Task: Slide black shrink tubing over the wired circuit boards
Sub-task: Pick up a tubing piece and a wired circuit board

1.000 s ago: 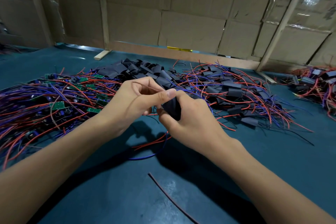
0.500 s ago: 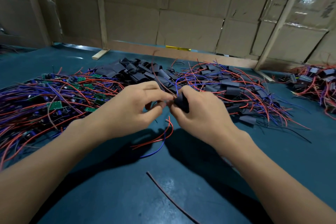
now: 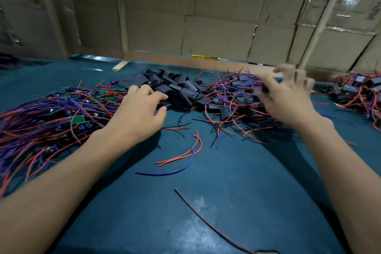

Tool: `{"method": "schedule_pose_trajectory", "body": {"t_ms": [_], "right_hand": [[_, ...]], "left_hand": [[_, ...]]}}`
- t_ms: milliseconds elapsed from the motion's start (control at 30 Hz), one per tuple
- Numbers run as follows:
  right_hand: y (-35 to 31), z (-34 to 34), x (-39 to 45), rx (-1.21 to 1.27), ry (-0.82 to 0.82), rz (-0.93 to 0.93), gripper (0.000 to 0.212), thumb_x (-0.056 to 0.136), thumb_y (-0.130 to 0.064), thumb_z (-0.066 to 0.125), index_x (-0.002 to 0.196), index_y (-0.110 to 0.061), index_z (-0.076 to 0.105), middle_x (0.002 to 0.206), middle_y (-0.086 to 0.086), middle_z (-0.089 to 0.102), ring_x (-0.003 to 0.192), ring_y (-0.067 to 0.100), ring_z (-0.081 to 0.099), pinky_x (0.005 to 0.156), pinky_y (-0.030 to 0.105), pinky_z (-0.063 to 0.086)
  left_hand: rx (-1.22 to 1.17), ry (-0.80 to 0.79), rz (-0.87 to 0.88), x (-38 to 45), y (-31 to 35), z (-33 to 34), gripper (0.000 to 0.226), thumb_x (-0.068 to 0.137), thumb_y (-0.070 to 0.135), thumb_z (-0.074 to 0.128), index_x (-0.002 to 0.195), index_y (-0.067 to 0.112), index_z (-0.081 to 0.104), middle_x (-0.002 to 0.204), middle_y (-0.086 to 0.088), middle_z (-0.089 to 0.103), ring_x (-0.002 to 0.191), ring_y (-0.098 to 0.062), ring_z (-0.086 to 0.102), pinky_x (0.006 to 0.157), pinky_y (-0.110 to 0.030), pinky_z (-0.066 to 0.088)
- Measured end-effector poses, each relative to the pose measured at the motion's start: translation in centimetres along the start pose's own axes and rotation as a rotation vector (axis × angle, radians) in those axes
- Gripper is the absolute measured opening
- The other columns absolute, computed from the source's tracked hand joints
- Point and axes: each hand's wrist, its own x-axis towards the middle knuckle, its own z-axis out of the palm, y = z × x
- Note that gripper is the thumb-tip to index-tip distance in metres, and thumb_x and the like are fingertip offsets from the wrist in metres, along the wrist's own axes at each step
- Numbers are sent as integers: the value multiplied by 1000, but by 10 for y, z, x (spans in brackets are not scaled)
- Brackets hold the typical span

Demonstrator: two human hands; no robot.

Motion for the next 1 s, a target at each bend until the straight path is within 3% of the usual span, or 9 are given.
{"method": "schedule_pose_trajectory", "body": {"t_ms": [100,167,267,400,500,567,633,800,1000], "right_hand": [[4,15,-12,31,-402,116,66,99,-49,50,158,-40,23,165,13,18,149,33,15,118,51,14],[7,6,-18,164,-367,83,84,88,-34,62,161,-35,20,169,8,9,153,26,8,120,45,6],[-13,-22,-24,336,-95,81,102,62,-26,49,161,-23,22,168,10,13,150,26,14,118,39,8],[-82,-42,-31,604,367,-110,63,72,-11,49,134,-9,60,130,10,62,121,30,55,102,44,38],[-131,-32,-19,629,132,-217,32,88,-18,53,114,-10,71,106,7,71,102,32,64,91,45,47],[-155,-14,-9,528,-133,-208,34,95,-25,57,123,-9,66,115,13,68,111,34,60,96,42,45],[-170,3,-1,452,-256,-174,37,96,-33,59,125,-9,62,121,19,65,116,37,57,96,43,46],[-177,20,7,399,-157,-93,29,97,-37,60,109,-15,73,106,17,67,105,39,60,78,40,47],[-154,5,13,809,-161,17,27,87,-38,76,95,-12,77,90,3,74,84,17,66,74,31,46]], "left_hand": [[264,-145,-129,2,-4,-2,45,99,39,48,139,19,55,133,-11,48,123,-36,35,102,-47,33],[312,-182,-178,2,-6,-2,44,99,36,48,134,11,54,134,-16,46,124,-38,35,103,-48,35],[459,-240,-273,-2,-5,-4,39,97,29,50,127,5,54,130,-21,48,121,-40,40,99,-48,37],[549,-239,-205,-1,-1,-16,15,88,21,58,101,17,64,111,-11,61,109,-33,53,87,-44,31],[498,-204,-147,-1,-3,-22,8,83,14,58,81,22,60,92,-1,62,94,-27,58,76,-41,18],[409,-145,-91,0,-7,-22,11,90,18,57,91,25,65,96,0,62,100,-27,58,78,-41,19],[263,-41,16,1,-9,-25,11,97,24,58,102,26,68,101,0,63,104,-28,60,84,-41,27],[76,291,427,-4,2,-35,14,98,25,65,98,15,76,88,-6,68,78,-34,64,65,-47,47],[-65,490,542,-12,26,-32,19,103,26,61,110,18,77,92,-2,72,77,-27,66,65,-43,55]]}}
